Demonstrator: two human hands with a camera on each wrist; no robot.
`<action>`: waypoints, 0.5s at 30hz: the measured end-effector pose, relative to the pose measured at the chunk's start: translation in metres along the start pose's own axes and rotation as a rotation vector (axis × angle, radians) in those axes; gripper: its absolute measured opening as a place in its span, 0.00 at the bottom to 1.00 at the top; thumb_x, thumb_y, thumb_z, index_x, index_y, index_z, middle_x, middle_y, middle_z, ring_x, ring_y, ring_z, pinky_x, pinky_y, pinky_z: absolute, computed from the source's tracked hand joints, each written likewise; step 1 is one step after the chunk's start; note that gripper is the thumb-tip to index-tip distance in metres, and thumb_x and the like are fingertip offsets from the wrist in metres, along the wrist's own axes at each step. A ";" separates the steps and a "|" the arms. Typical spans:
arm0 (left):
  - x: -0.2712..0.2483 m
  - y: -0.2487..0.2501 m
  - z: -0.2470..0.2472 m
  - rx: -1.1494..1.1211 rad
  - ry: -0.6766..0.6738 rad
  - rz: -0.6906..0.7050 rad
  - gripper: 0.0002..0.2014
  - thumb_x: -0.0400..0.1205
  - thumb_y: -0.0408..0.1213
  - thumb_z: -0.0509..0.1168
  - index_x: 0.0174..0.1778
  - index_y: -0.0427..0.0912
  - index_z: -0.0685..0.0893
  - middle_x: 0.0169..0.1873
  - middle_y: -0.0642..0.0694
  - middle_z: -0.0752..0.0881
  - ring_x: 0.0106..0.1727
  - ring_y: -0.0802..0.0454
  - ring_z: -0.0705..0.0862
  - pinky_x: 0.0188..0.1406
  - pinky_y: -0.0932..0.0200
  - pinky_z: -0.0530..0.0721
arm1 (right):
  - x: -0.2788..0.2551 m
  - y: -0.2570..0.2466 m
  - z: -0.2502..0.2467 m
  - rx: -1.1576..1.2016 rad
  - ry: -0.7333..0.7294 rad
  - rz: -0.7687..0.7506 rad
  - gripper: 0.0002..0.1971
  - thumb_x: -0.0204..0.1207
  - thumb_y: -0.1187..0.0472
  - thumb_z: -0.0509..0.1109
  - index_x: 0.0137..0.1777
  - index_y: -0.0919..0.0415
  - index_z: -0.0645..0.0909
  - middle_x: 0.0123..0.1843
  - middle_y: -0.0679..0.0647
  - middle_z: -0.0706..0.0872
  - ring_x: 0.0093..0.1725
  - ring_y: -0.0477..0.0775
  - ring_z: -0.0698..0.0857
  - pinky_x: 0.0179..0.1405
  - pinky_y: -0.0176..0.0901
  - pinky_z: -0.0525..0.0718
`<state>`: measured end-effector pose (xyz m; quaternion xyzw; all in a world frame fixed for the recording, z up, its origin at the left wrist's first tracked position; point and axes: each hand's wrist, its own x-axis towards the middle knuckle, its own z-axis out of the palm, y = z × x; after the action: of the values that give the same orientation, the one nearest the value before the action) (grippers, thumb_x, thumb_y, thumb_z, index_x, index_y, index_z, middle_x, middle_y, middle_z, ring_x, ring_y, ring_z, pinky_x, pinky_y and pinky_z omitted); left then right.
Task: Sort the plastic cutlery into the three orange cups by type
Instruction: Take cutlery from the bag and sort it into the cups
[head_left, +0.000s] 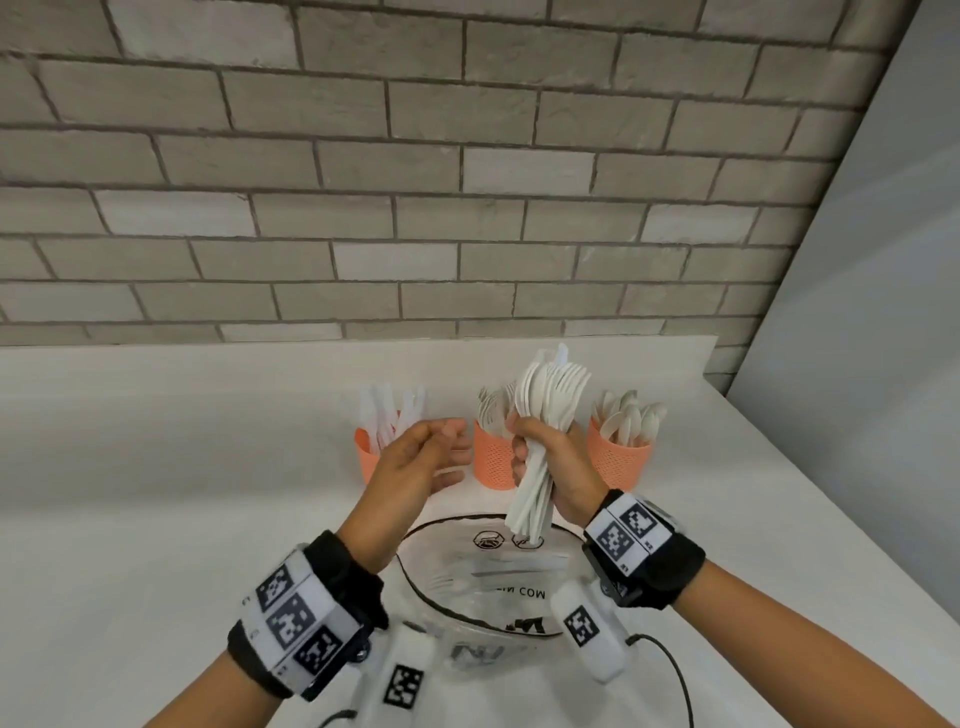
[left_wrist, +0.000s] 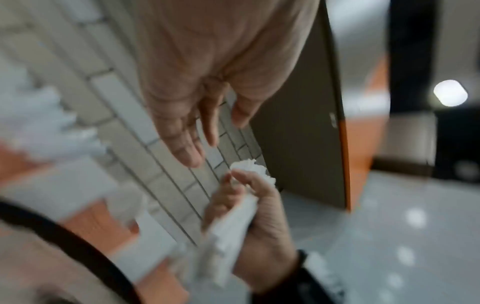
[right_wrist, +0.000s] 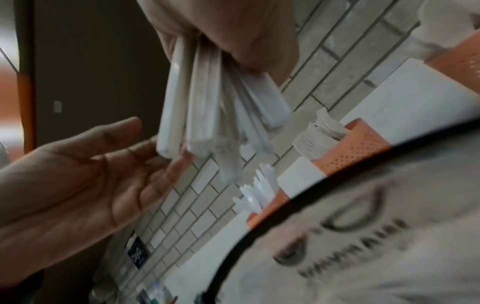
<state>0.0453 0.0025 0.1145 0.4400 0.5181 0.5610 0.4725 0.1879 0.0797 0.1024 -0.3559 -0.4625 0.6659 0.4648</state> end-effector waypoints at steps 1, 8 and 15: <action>0.003 0.000 0.006 -0.137 -0.003 -0.097 0.11 0.86 0.40 0.54 0.51 0.42 0.82 0.46 0.47 0.86 0.49 0.53 0.85 0.52 0.62 0.82 | 0.000 -0.006 0.003 0.033 -0.001 -0.015 0.08 0.76 0.70 0.65 0.35 0.64 0.77 0.15 0.50 0.74 0.12 0.47 0.72 0.15 0.32 0.72; 0.016 -0.023 0.048 -0.589 -0.156 -0.584 0.19 0.86 0.48 0.51 0.54 0.38 0.80 0.40 0.39 0.83 0.40 0.46 0.81 0.43 0.53 0.81 | 0.001 -0.012 0.018 -0.015 0.130 -0.223 0.07 0.73 0.72 0.69 0.34 0.64 0.80 0.17 0.50 0.77 0.16 0.46 0.75 0.18 0.35 0.77; 0.017 -0.025 0.073 -0.906 0.019 -0.560 0.14 0.87 0.34 0.51 0.54 0.31 0.79 0.31 0.37 0.89 0.28 0.45 0.89 0.22 0.55 0.87 | -0.006 0.003 0.009 -0.142 0.174 -0.474 0.13 0.67 0.79 0.73 0.34 0.59 0.82 0.27 0.45 0.86 0.32 0.42 0.86 0.35 0.34 0.85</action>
<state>0.1167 0.0316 0.0950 0.0316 0.3259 0.5849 0.7421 0.1807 0.0713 0.1025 -0.3253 -0.5368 0.4713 0.6196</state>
